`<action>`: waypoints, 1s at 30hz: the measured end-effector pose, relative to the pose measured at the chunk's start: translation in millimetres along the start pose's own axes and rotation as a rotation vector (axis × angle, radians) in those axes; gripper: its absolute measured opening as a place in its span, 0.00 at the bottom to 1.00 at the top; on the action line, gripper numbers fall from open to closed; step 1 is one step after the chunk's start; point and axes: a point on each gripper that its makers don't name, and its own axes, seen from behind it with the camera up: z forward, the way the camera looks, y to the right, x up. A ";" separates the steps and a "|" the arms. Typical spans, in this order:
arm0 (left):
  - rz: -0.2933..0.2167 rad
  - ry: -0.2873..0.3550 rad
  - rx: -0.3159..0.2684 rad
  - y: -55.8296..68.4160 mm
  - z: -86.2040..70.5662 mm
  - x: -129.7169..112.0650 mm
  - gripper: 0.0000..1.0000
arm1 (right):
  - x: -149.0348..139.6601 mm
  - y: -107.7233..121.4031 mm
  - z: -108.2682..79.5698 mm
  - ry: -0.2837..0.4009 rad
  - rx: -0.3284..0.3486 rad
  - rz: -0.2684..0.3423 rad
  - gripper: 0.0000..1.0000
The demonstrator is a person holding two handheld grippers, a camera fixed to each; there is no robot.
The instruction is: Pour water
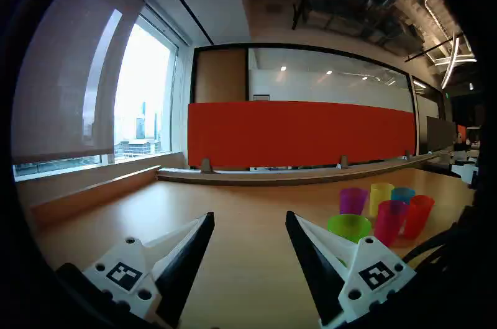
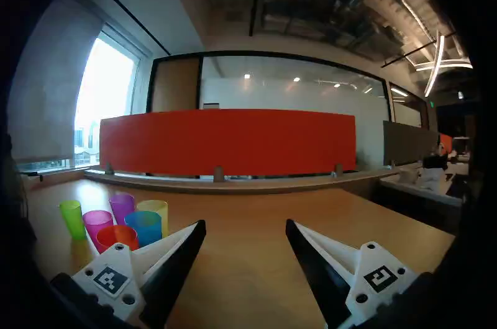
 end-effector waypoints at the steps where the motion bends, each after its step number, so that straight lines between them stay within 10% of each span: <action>1: 0.000 0.000 0.000 0.0 -0.1 -0.1 0.85 | 0.2 0.0 -0.1 0.000 0.000 0.000 0.99; 30: -0.008 0.003 -0.015 2.6 0.0 11.0 0.84 | 17.6 -17.9 -4.8 0.024 0.058 -0.039 1.00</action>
